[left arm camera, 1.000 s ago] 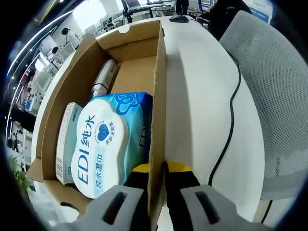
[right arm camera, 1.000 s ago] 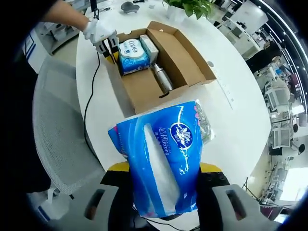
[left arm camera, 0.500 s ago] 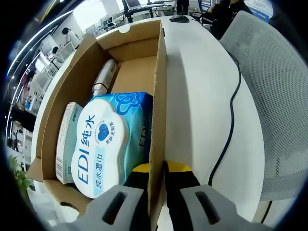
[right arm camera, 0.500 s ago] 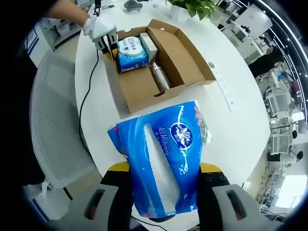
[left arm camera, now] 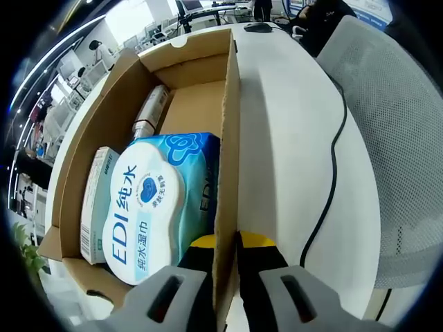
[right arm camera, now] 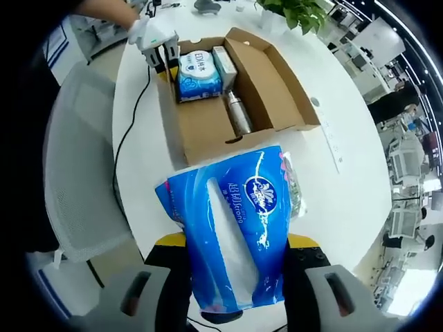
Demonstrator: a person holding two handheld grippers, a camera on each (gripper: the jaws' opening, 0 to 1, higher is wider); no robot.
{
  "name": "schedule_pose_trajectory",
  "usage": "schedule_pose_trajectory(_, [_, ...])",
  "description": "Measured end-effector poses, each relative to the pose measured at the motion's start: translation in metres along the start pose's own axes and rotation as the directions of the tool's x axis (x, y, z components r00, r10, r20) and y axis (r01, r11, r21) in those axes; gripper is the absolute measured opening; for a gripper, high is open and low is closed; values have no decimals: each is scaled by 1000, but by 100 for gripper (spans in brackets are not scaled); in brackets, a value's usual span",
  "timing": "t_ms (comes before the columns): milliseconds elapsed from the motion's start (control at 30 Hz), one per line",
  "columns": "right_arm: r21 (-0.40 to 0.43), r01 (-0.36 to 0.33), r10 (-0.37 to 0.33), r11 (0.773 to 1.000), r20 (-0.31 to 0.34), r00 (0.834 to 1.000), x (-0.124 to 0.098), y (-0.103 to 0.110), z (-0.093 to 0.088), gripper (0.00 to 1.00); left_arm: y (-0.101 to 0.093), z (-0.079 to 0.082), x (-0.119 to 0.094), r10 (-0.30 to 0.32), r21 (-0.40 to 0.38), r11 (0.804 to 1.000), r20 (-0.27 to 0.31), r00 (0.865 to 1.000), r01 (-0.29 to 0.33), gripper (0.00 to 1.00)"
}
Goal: Operate the shoe box by opening the lid, removing the specified soft item, and placing it in the target area until the item is outside and the box remains undamaged.
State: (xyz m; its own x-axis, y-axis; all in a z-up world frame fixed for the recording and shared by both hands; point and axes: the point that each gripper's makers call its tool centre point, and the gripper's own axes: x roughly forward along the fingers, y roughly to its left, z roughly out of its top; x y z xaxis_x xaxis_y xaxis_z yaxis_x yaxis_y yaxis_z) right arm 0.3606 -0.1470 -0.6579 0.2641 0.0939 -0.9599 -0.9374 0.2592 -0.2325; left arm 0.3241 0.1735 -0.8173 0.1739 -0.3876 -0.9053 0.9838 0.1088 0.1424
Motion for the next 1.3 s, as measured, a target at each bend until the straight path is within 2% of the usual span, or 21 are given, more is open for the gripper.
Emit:
schedule_pose_trajectory(233, [-22,-6,5,1000,-21,1000,3,-8,-5,48,0,0,0,1,4,1000,3,1000,-1,3])
schedule_pose_trajectory(400, [-66,-2,-2,998,-62,998,0,-17,-9,48,1,0,1,-1,3,1000,2,1000,1,3])
schedule_pose_trajectory(667, [-96,7,-12,995,-45,999,-12,-34,3,48,1,0,1,-1,0,1000,-1,1000,1,3])
schedule_pose_trajectory(900, [-109,2,-7,994,-47,999,-10,-50,8,48,1,0,1,0,1,1000,1,1000,0,3])
schedule_pose_trajectory(933, [-107,-4,-1,994,-44,999,-6,-63,11,48,1,0,0,0,3,1000,1,1000,0,3])
schedule_pose_trajectory(967, [-110,-5,1,994,-43,999,-6,-65,13,48,2,0,1,0,2,1000,1,1000,0,3])
schedule_pose_trajectory(1133, [-142,-1,-5,990,-44,999,-8,-70,21,48,1,0,0,-4,-3,1000,-1,1000,4,3])
schedule_pose_trajectory(1300, [-131,-16,13,991,-25,1000,3,-75,25,48,1,0,0,-3,-3,1000,-1,1000,3,3])
